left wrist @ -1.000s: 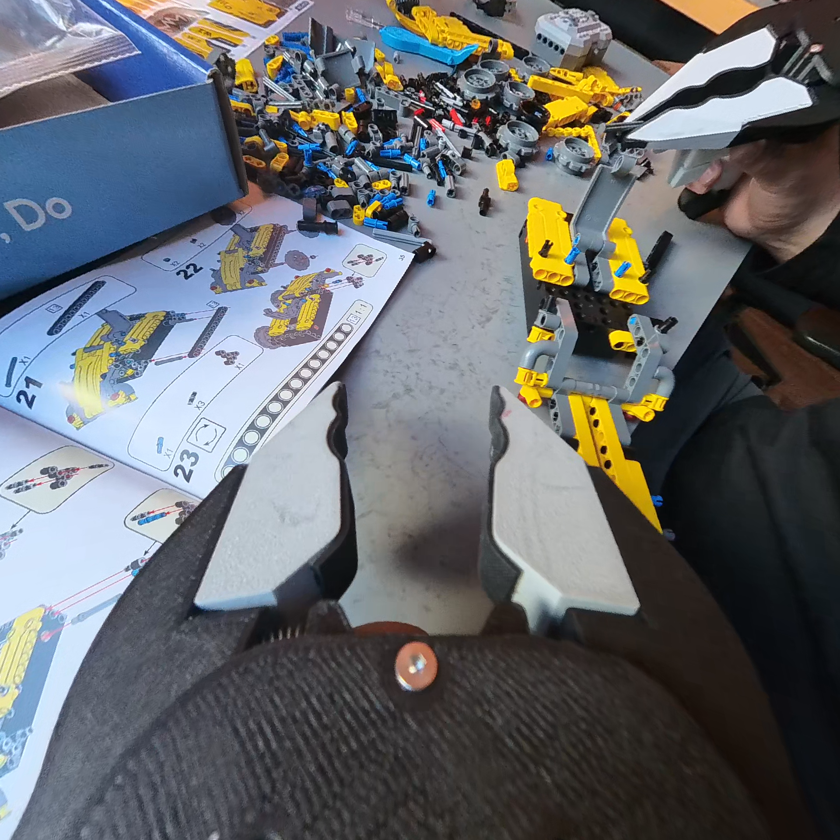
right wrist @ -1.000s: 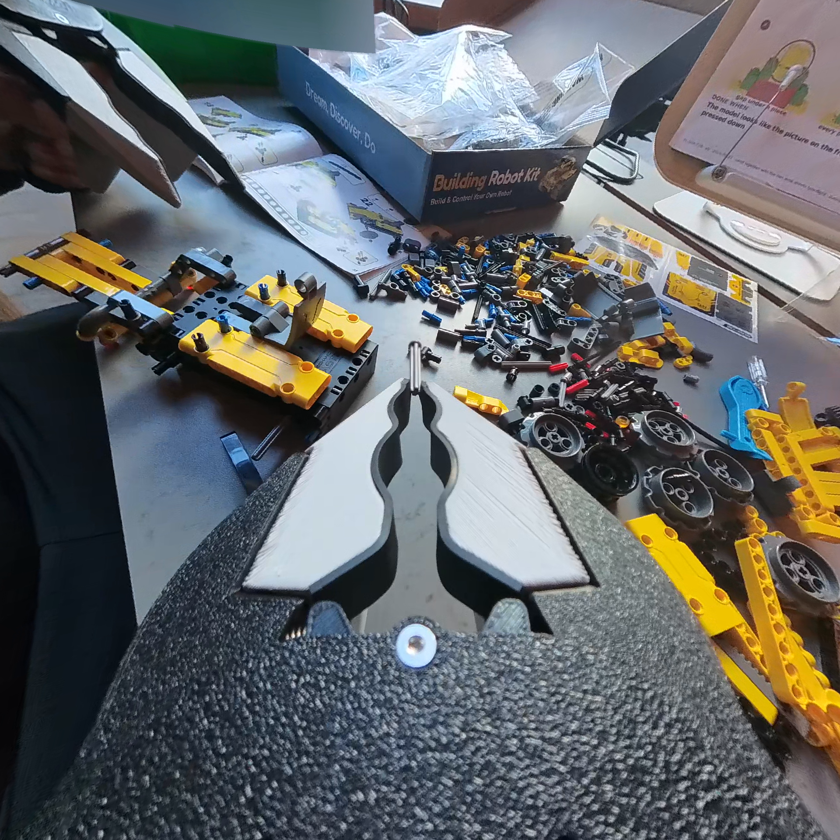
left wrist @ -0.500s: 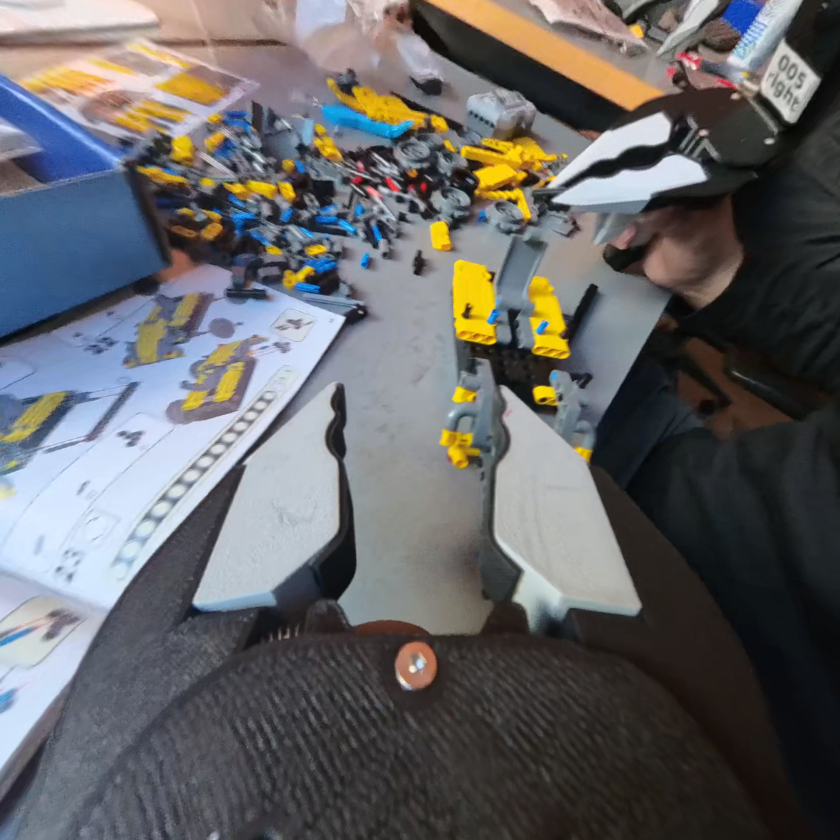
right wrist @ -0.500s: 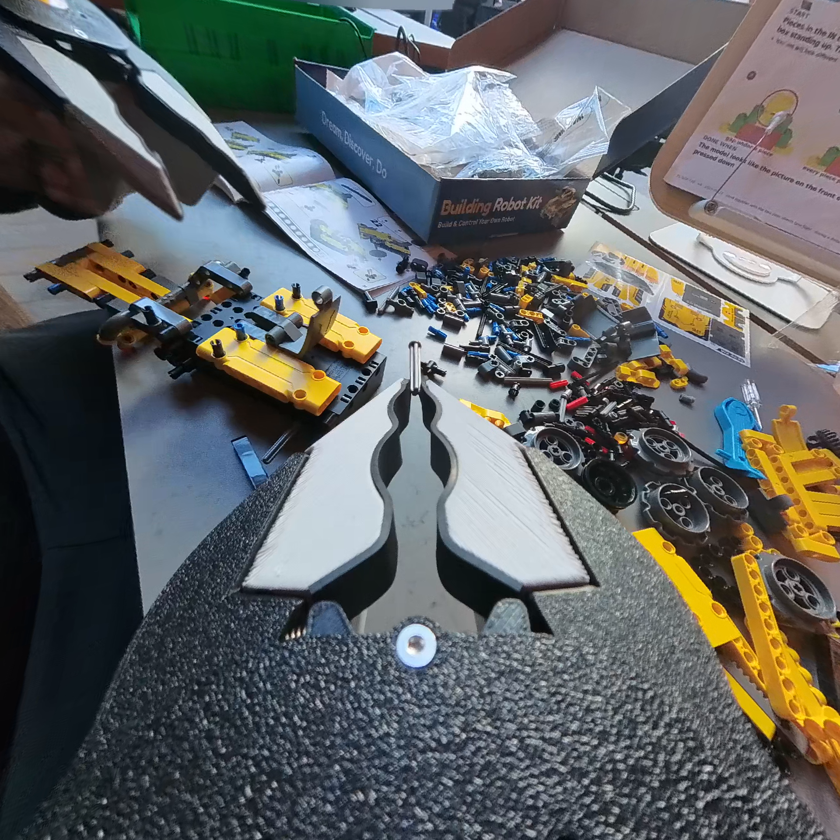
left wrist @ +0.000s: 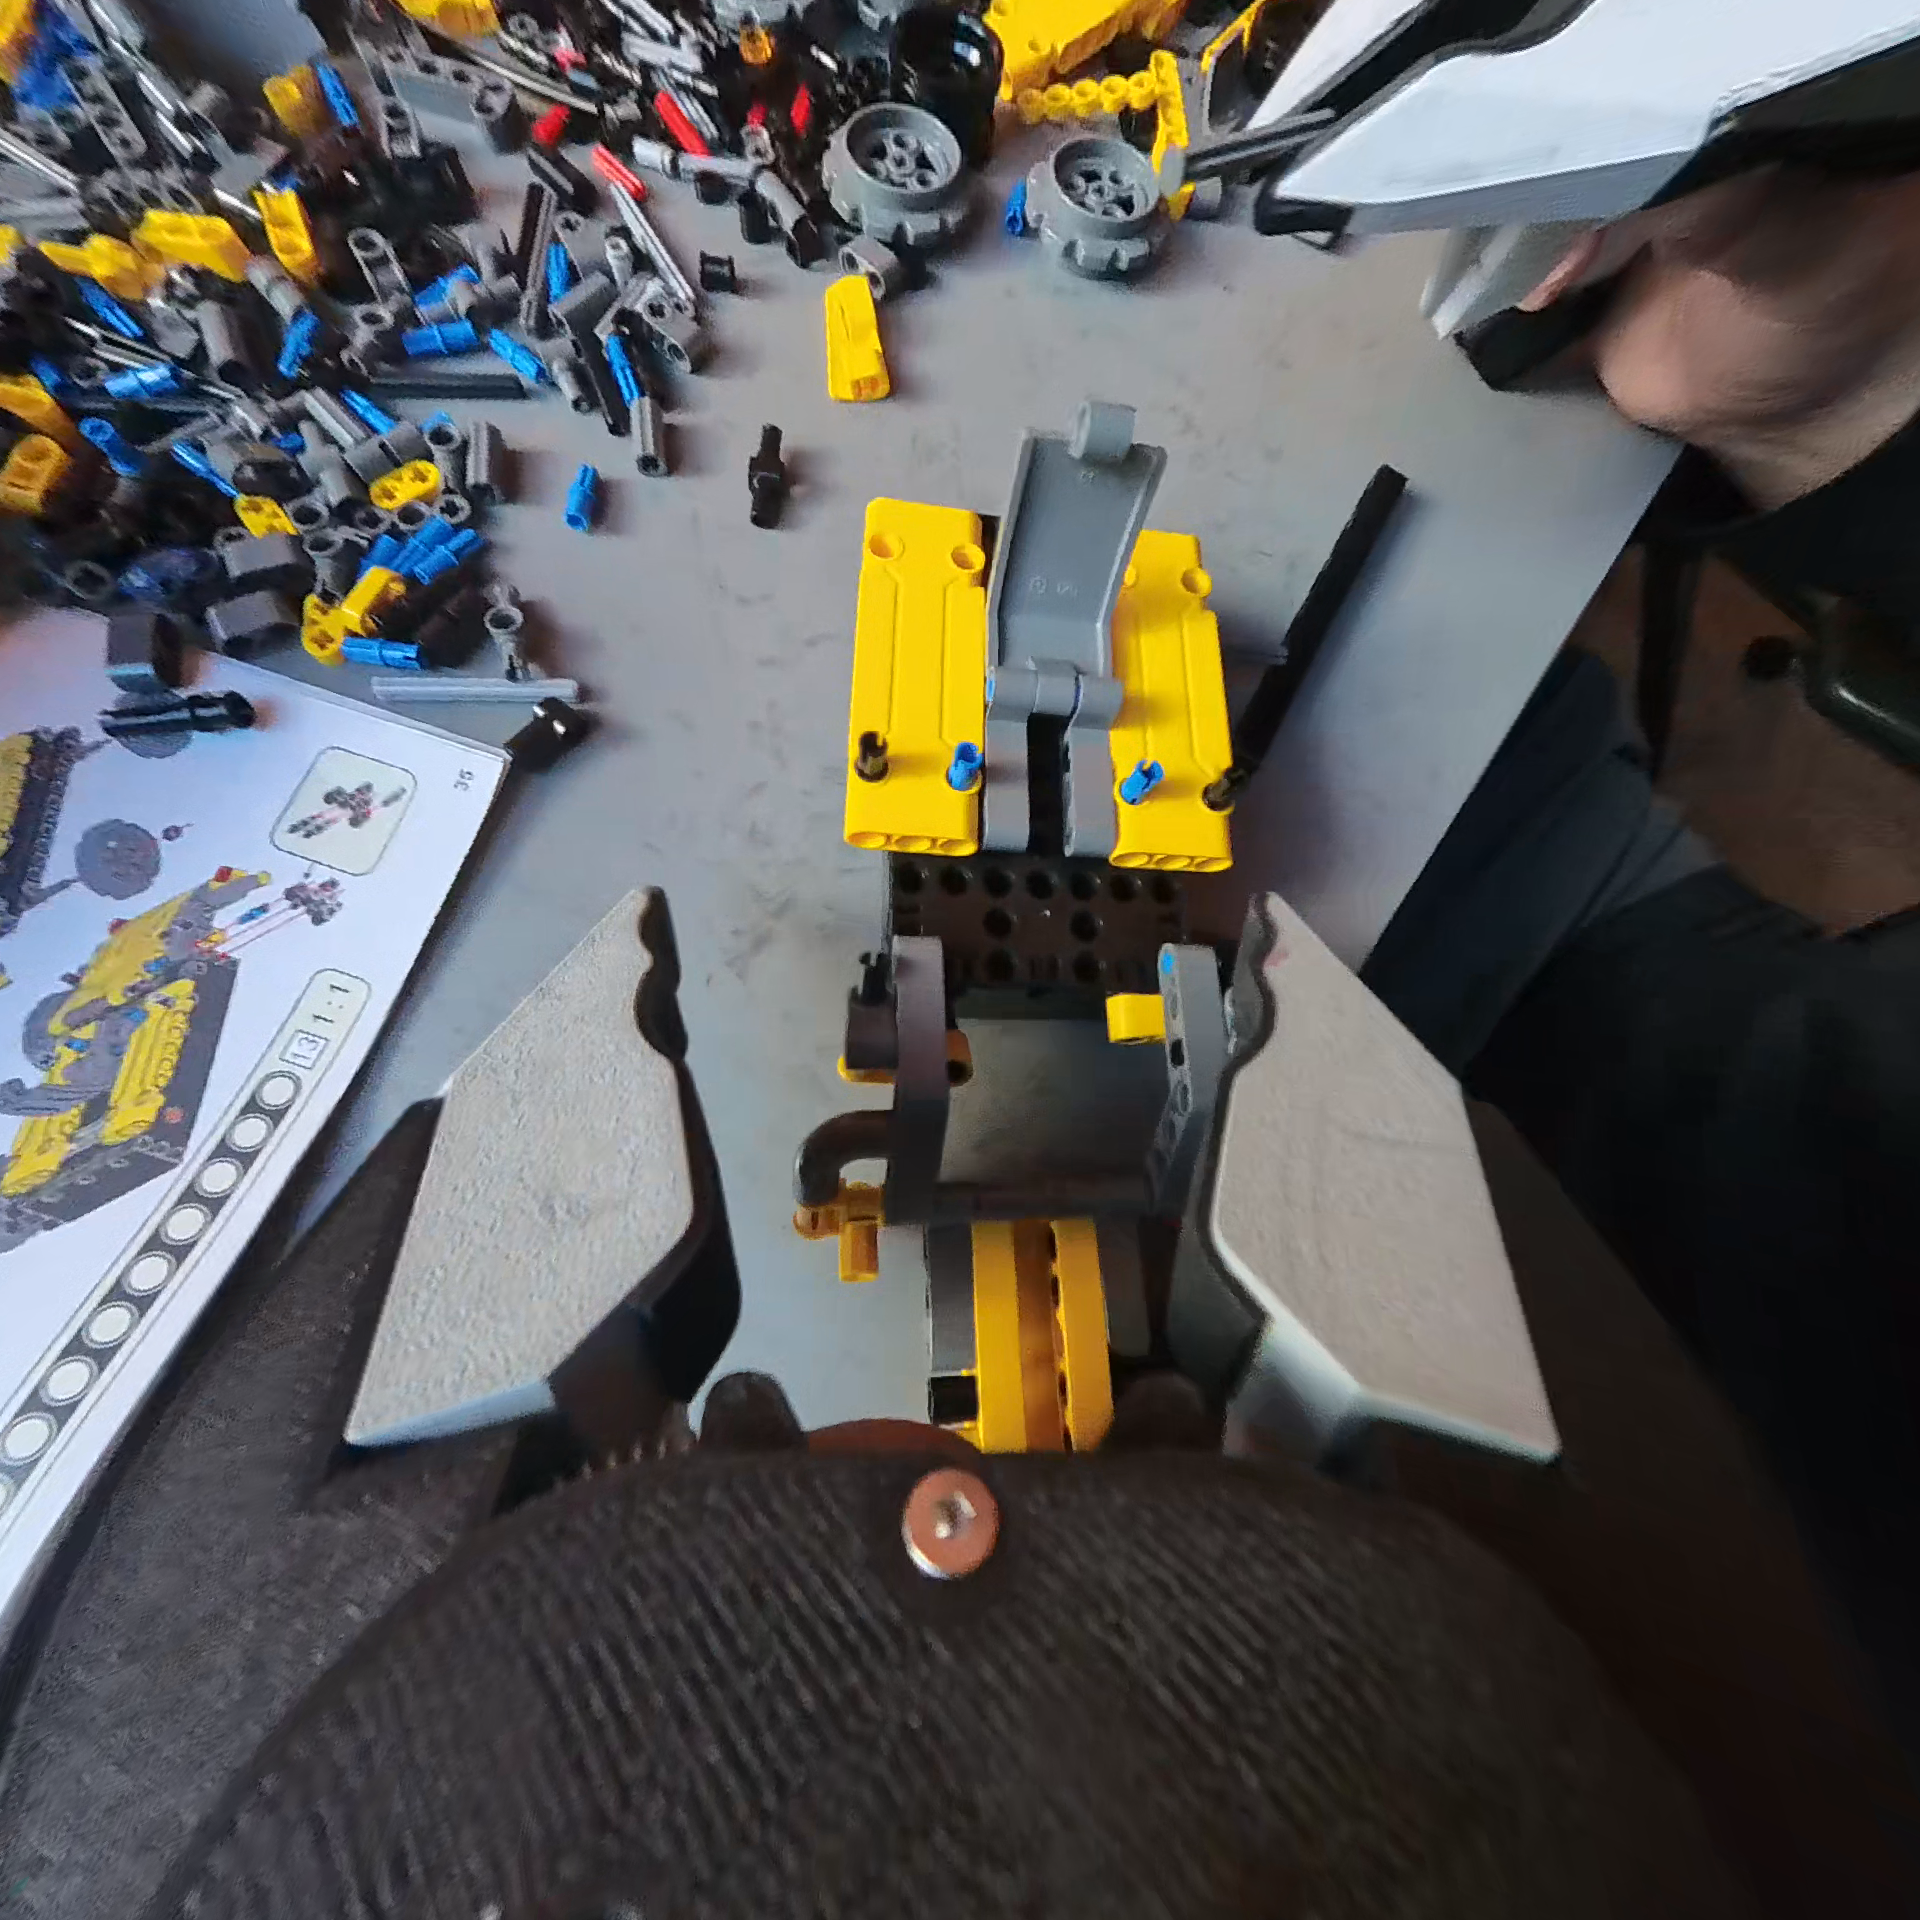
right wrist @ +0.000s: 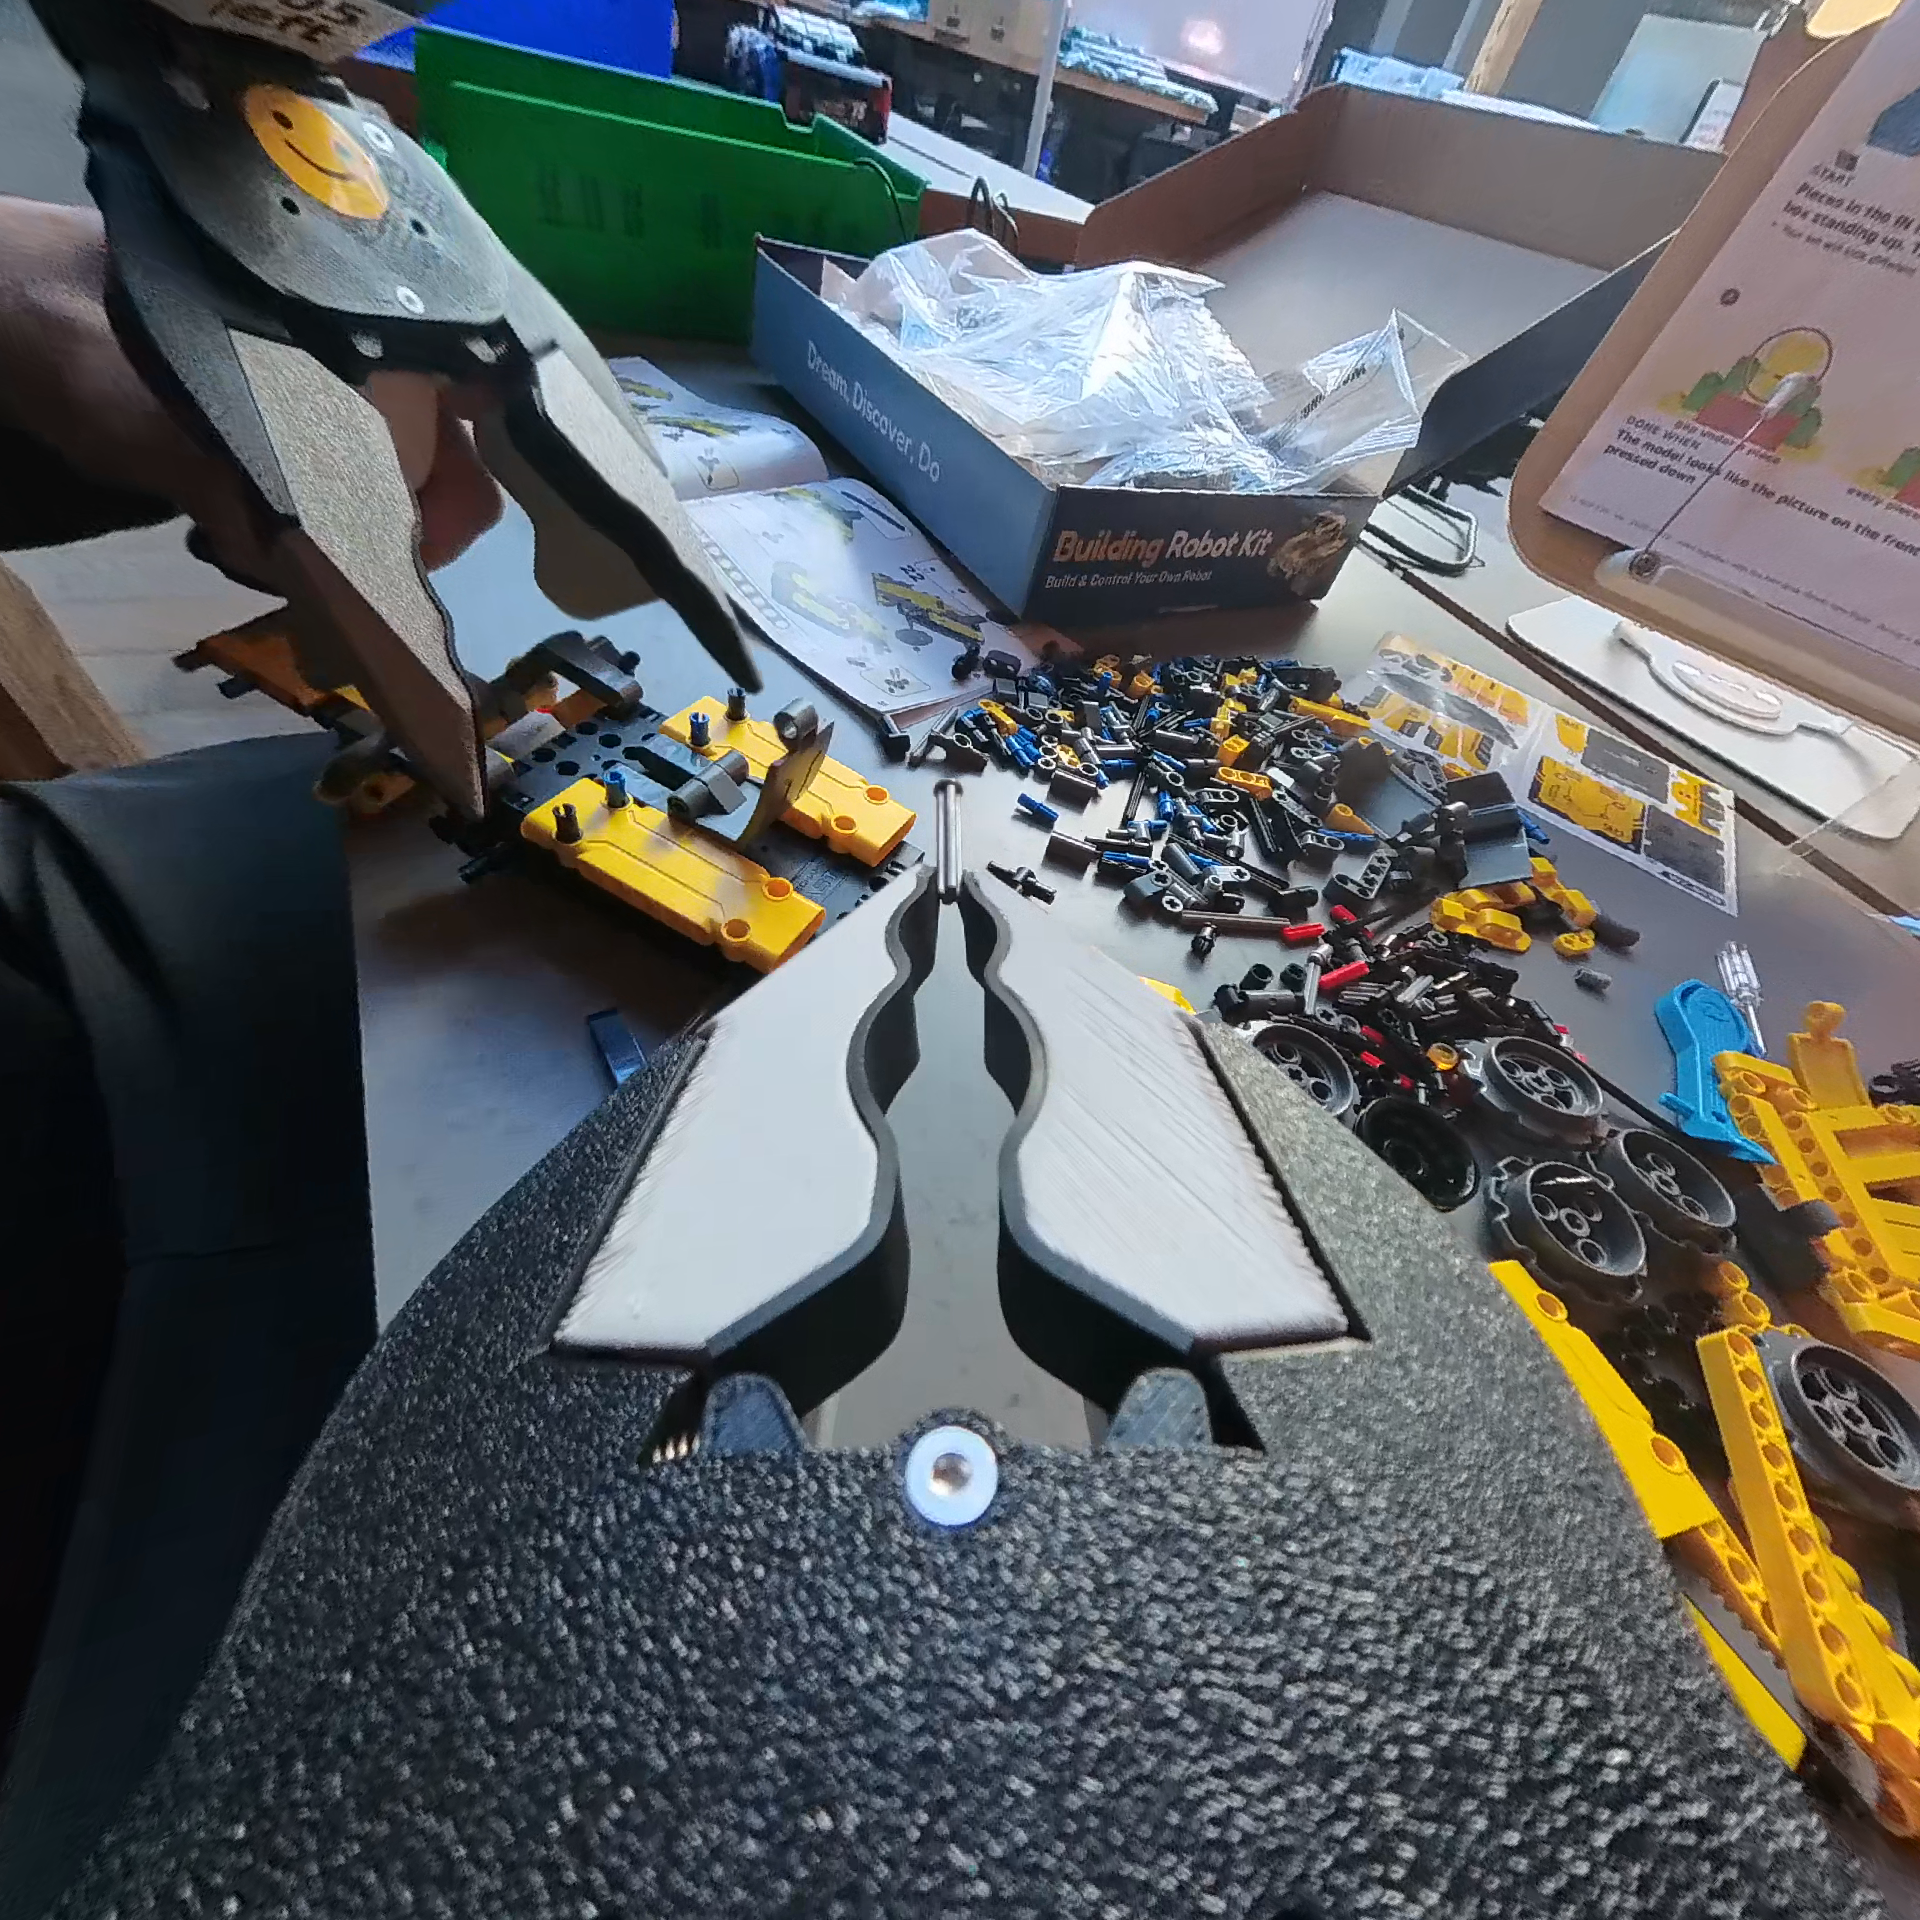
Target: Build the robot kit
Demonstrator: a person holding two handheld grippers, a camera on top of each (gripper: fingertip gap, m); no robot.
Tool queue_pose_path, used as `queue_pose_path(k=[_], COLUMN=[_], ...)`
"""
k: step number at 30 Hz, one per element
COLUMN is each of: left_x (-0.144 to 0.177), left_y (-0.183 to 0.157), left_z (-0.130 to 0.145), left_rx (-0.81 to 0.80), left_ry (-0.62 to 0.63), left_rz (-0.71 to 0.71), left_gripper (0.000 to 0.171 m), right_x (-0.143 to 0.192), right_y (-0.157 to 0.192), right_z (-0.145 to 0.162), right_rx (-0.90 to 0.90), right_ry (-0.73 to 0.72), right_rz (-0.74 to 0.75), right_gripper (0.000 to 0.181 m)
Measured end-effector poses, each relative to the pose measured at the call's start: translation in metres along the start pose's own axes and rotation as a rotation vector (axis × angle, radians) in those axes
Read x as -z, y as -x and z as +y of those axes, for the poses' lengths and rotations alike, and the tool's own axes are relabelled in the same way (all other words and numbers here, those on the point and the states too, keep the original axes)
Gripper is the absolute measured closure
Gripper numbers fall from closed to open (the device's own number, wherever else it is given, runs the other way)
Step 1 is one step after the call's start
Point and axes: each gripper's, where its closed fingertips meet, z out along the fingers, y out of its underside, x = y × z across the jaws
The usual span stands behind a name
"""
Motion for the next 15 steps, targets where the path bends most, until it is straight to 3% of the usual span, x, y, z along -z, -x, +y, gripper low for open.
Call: queue_pose_path(k=[5, 9, 11, 15], left_x=[-0.005, 0.003, -0.005, -0.018], left_y=[0.000, -0.014, -0.014, -0.016], left_z=[0.003, -0.018, -0.009, 0.015], left_rx=[-0.026, -0.055, -0.017, -0.069], left_ry=[0.080, -0.011, 0.056, 0.205], left_rz=[-0.033, -0.011, 0.018, 0.013], left_gripper=[0.066, 0.075, 0.062, 0.065], right_x=[0.000, 0.000, 0.000, 0.000], right_y=[0.002, 0.001, 0.002, 0.003], right_z=[-0.001, -0.001, -0.002, -0.002], right_rx=[0.005, -0.003, -0.005, 0.002], right_ry=[-0.003, -0.008, -0.010, -0.013], right_rz=[-0.005, -0.009, -0.012, -0.014], right_gripper=[0.177, 0.177, 0.177, 0.177])
